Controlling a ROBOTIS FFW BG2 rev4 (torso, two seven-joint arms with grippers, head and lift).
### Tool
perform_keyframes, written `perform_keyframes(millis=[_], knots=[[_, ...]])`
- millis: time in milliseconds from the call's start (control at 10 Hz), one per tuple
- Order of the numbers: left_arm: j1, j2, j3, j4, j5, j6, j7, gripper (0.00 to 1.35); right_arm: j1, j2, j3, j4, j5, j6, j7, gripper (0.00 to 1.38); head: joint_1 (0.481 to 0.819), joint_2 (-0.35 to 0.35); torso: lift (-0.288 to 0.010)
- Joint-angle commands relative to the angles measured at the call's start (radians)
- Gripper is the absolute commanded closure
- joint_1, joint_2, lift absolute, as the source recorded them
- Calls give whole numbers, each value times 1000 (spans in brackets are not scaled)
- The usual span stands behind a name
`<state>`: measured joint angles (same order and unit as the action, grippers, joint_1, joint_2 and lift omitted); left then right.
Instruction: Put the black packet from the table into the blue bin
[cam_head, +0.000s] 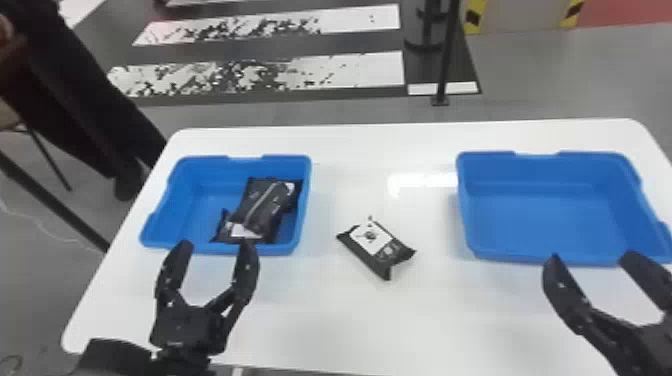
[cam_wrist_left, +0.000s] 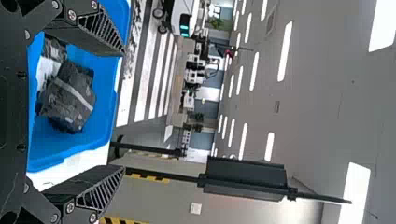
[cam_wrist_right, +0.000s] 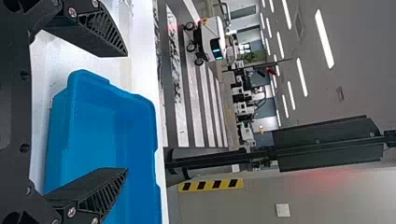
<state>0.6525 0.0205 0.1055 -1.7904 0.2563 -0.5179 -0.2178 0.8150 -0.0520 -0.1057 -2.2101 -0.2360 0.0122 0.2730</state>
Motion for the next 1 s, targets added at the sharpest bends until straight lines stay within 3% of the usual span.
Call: perform_keyframes(millis=[0,400,700,900], knots=[[-49,21,-62,0,-3,51,0,174,0,0,0,0,3,0,0,137,695,90,-110],[-189,47,-197,0,-75,263,-45,179,-3,0,0,0,9,0,0,137,695,-57,-110],[-306,30,-229,2,-226,503,-92,179,-12,0,2,5,17,0,0,137,695,-148,-110],[-380,24,-245,37,-320,611,-123,180,-12,1,2,10,17,0,0,137,695,-169,-110]])
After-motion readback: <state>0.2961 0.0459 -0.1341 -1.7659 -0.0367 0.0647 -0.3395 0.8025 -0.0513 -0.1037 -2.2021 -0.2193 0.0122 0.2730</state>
